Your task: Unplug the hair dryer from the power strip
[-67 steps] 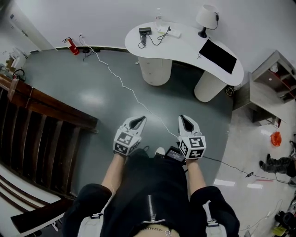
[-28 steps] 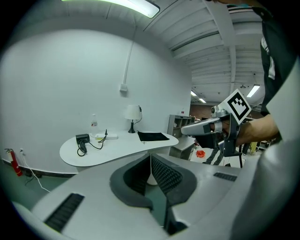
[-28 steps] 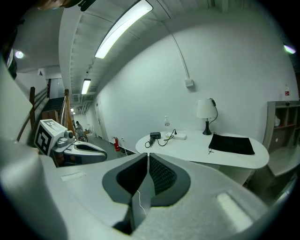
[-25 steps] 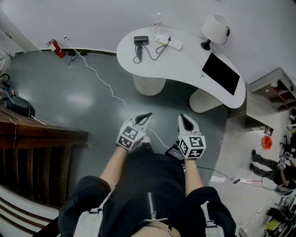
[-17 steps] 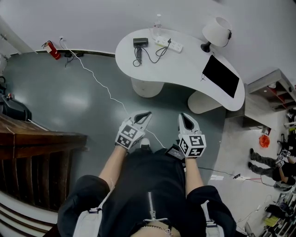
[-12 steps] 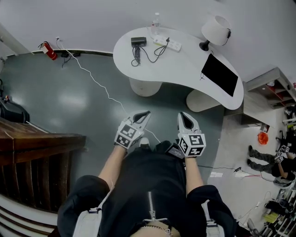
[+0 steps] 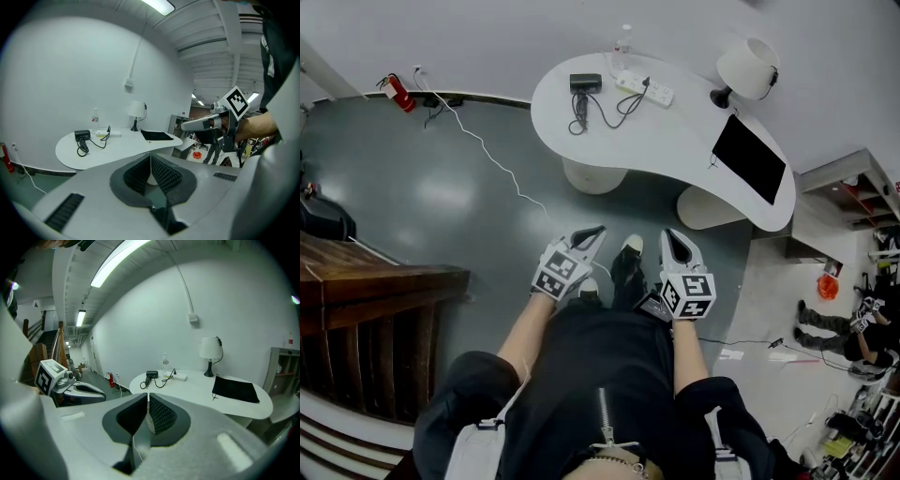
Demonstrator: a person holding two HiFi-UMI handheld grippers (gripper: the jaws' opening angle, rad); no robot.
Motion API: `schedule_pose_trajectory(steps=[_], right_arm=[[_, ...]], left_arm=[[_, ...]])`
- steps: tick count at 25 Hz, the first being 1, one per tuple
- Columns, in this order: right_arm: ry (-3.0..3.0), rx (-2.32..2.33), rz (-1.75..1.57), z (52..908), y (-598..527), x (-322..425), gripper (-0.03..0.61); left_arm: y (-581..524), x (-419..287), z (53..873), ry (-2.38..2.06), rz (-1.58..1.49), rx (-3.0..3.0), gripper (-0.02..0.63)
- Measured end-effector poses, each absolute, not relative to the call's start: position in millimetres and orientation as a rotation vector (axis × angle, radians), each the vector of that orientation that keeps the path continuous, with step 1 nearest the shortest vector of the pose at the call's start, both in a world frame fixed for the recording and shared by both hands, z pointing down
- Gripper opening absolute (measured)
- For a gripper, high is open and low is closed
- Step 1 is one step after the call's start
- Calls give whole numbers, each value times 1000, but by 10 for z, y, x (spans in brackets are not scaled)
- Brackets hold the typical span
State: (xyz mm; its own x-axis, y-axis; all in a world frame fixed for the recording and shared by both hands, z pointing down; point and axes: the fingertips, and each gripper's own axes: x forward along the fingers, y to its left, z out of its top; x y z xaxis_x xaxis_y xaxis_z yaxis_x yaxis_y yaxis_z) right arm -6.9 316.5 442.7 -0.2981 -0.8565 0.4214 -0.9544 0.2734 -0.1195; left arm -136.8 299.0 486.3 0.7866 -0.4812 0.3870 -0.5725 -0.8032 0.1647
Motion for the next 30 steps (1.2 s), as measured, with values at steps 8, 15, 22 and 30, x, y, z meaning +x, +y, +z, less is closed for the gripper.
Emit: schedule_pose_trajectory(steps=[8,15,22,30], right_arm=[[-2306,1623,521,4529,2760,-23,6],[-2328,1625,520,4519,2237,313,6],[-2356,1609,529,4470,1672,777,6],[-2410,1563,542,4446,1115,1161,6]], left_arm=[[2656,-1254,4937,-840,510,2682,15],[2150,-922,4956,-843,541,2682,14],[1636,-526,4901,-877,562,2671,15],[1169,-195,4896,-936,602,2640,15]])
